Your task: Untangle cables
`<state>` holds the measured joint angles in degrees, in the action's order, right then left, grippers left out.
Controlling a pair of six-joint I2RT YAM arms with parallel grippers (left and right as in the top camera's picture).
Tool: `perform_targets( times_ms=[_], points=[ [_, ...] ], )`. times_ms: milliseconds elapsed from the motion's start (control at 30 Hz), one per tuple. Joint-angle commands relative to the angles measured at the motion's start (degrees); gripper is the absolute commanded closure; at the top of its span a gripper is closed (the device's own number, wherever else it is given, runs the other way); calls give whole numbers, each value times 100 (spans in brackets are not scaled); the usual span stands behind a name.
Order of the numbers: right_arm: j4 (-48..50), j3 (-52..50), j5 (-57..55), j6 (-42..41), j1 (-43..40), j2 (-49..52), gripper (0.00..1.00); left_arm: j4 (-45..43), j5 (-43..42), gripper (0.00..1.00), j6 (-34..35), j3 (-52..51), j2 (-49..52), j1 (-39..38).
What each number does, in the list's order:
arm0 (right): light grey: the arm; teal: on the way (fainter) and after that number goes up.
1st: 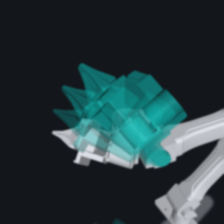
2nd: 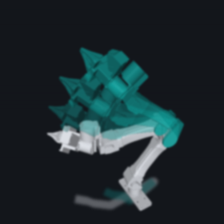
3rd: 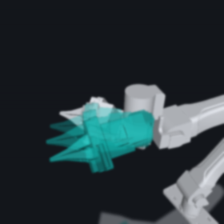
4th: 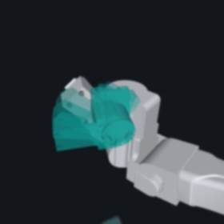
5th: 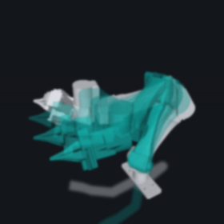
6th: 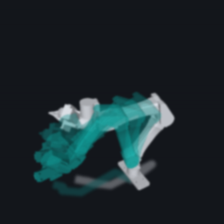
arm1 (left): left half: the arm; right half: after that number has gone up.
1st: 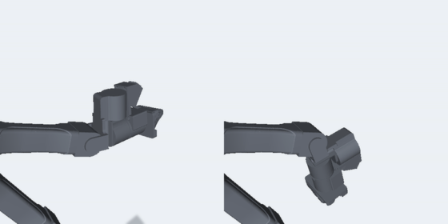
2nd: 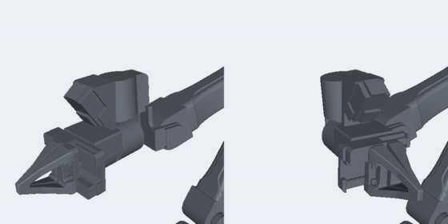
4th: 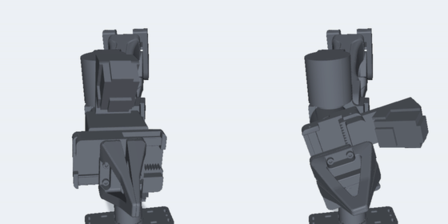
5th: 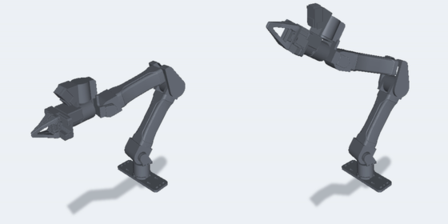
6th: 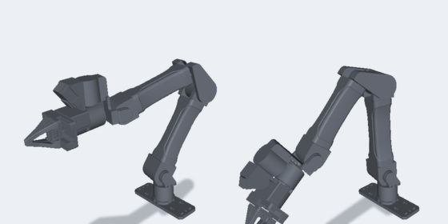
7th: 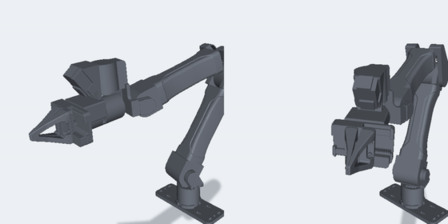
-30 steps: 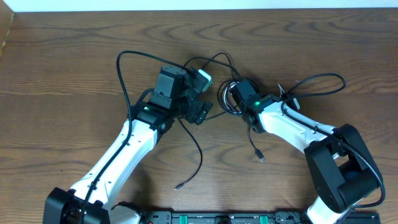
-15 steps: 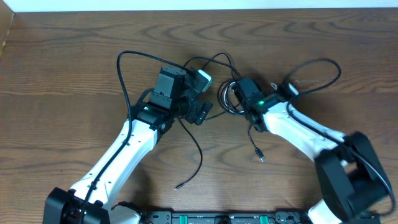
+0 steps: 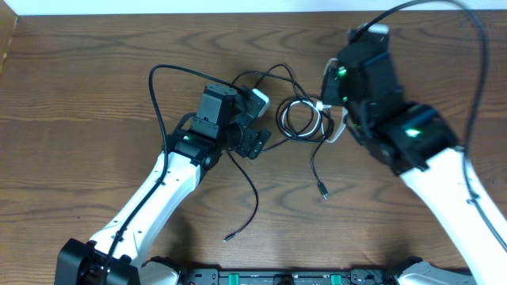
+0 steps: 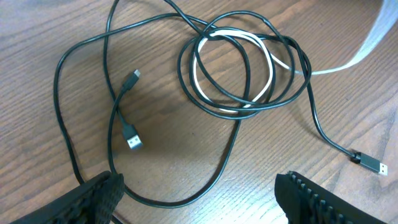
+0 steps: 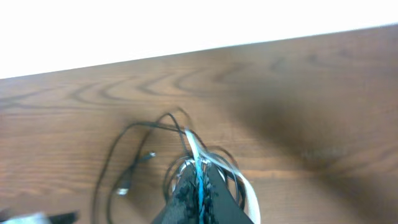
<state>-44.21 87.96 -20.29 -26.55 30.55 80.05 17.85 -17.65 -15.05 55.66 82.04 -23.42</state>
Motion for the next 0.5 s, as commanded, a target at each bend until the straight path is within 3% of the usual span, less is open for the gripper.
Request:
perform_targets(
  times_ms=[0,467],
  points=[
    [-402,765,293,857,-35,-46,99,33,15,16,-7,26,26,-9],
    [-1276,2280,-387,1340,-87,-46,99,269,17,16,79,26,26,-9]
  ],
)
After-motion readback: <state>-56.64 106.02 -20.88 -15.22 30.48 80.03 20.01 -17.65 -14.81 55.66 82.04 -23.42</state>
